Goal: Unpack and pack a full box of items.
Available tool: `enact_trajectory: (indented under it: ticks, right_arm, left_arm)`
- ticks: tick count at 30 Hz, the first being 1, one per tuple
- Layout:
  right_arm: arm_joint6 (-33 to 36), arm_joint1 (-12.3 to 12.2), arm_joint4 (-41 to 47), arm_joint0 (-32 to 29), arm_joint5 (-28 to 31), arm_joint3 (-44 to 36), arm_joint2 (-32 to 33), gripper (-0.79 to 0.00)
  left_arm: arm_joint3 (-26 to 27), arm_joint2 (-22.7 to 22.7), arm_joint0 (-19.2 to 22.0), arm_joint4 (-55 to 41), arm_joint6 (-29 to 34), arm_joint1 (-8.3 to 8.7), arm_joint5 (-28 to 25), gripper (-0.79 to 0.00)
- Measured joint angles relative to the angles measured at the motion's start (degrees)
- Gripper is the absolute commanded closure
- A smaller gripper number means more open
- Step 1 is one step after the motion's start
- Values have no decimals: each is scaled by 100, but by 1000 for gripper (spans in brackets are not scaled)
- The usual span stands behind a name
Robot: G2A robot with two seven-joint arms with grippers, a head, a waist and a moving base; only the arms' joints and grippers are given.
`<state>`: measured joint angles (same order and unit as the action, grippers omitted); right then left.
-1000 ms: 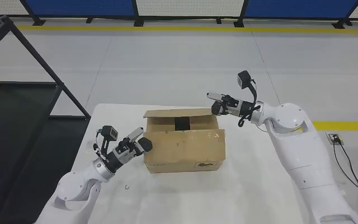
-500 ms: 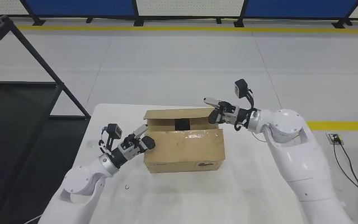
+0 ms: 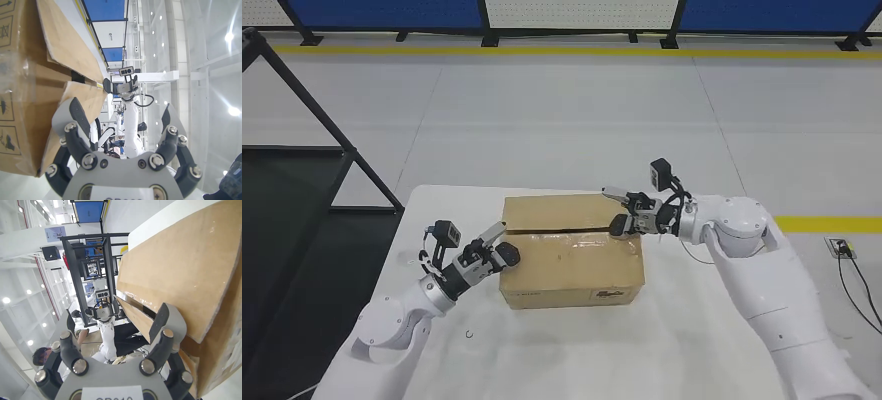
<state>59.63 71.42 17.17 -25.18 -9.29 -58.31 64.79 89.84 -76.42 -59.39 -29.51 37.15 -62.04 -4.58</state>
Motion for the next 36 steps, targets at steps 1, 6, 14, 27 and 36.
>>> enact_trajectory:
  ticks: [1,6,14,27,36]
  right_arm:
    - [1,4,15,-1,23,24,-13,-785]
    - [-86,15,31,-6,214,159,-59,-785]
    - [-4,29,37,-81,1016,368,-127,-785]
    - [3,14,-21,-61,1456,612,-124,-785]
    - [91,9,-69,-39,1596,554,-149,-785]
  left_arm:
    - [-4,0,0,3,-2,-2,0,-785]
    - [-25,6,12,16,-24,-15,-6,-785]
    - [-297,-626,-44,-833,218,22,-125,-785]
    - [-1399,-1643,-355,-1582,572,130,-78,-785]
    - [-1490,-1543,-500,-1504,818,126,-49,-785]
